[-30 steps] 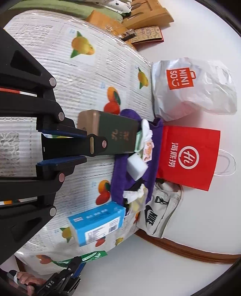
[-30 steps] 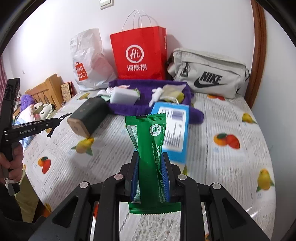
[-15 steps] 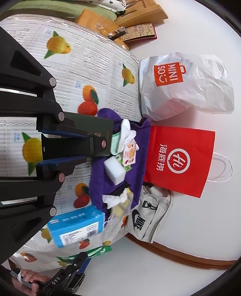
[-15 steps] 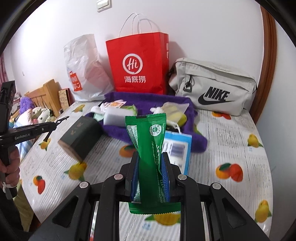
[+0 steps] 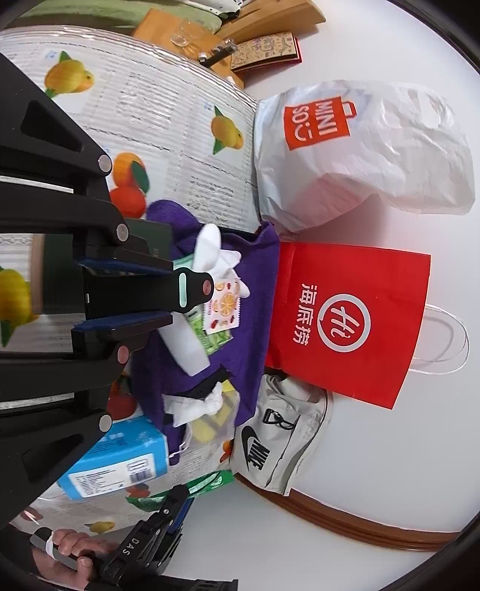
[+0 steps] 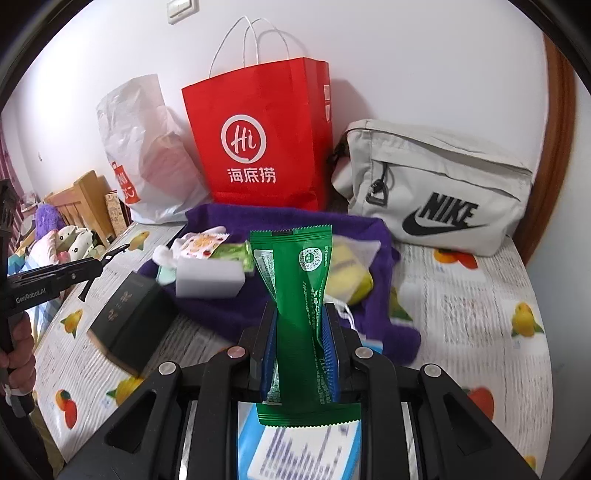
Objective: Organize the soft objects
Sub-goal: 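Carry the strap in the left tool and the wipes pack in the right tool onto the towel, then open the left tool to drop the strap while the right tool releases the wipes on the towel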
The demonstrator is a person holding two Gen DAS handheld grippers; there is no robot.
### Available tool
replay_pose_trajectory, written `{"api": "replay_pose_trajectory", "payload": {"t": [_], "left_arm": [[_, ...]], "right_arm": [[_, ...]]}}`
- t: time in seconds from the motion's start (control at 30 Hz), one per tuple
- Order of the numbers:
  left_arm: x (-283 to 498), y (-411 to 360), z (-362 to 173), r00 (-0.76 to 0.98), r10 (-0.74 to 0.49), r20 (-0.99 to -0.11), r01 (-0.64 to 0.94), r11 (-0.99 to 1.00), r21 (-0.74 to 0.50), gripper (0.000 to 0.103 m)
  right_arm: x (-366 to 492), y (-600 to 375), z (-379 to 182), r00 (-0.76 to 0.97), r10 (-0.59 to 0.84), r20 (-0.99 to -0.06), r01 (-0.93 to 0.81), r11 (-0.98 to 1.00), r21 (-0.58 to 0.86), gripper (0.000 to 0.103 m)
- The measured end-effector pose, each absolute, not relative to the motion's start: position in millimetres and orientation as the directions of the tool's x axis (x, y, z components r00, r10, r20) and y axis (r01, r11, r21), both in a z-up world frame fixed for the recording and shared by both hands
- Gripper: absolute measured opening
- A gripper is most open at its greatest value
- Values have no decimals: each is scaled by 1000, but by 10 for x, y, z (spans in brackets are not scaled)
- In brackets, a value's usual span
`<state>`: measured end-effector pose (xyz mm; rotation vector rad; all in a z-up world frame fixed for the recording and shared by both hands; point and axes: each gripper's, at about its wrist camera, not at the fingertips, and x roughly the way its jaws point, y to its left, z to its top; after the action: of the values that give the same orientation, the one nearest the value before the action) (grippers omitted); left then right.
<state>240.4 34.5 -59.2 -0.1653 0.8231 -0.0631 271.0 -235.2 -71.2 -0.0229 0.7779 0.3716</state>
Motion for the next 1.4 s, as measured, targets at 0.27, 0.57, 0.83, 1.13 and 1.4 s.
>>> {"api": "replay_pose_trajectory", "payload": {"t": [0.27, 0.57, 0.83, 1.13, 1.4], "left_arm": [[2818, 305, -631, 670, -137, -730, 5, 984, -180, 20], [3227, 239, -674, 656, -182, -732, 37, 977, -209, 20], [3547, 121, -830, 628, -205, -751, 53, 974, -222, 20], [3759, 78, -1038, 587, -209, -782, 48, 973, -224, 20], [3848, 104, -1137, 555, -218, -803, 31, 970, -242, 21]], "right_arm": [[3180, -2221, -679, 646, 319, -694, -356, 929, 95, 23], [3605, -2171, -792, 623, 307, -719, -340, 935, 104, 24], [3843, -2154, -1042, 569, 299, -766, -336, 935, 115, 24], [4005, -2110, -1290, 512, 304, -804, -333, 933, 141, 25], [4025, -2131, -1378, 491, 321, -809, -322, 931, 174, 31]]}}
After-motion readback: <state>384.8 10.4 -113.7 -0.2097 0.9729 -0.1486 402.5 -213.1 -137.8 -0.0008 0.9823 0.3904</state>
